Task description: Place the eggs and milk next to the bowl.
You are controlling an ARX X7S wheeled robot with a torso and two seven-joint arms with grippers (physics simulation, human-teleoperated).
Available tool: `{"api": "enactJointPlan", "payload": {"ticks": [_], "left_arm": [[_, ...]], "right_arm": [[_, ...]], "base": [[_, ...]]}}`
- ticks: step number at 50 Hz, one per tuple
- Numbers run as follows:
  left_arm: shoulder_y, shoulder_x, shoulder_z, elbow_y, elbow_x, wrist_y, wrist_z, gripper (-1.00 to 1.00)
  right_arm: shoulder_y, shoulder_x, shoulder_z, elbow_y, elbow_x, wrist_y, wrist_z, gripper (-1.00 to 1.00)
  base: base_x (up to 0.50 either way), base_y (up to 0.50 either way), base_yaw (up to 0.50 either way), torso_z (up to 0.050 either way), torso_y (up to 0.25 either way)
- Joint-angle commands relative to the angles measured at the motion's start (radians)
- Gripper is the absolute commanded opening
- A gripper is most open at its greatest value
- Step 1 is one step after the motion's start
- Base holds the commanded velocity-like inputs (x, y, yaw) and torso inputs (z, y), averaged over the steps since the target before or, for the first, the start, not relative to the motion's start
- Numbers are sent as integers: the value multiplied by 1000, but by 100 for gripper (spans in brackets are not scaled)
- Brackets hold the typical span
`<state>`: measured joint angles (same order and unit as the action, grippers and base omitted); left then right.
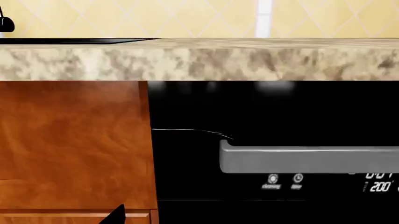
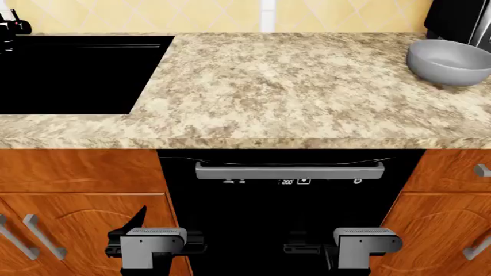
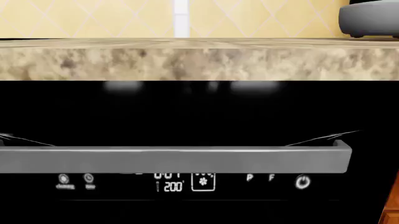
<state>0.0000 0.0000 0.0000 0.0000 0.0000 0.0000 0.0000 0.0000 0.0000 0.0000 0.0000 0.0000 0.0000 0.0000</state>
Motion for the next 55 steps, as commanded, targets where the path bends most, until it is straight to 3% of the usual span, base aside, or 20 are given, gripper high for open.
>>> {"api": "enactJointPlan", "payload": {"ticks": [1,14,55], "left_arm": [[-2,-16,19,-4,-18,-3,-16,100],[44,-73,42,48,-113,32,29,100],[23,-110,76,19,-106,64,-86,100]], "right_arm": [[3,15,-11,1,40,5,10,100],[-3,45,-24,8,175,-29,9,100],[-7,106,-118,1,182,-67,53,100]], "base": [[0,0,0,0,0],[0,13,0,16,5],[7,500,0,48,1]]}}
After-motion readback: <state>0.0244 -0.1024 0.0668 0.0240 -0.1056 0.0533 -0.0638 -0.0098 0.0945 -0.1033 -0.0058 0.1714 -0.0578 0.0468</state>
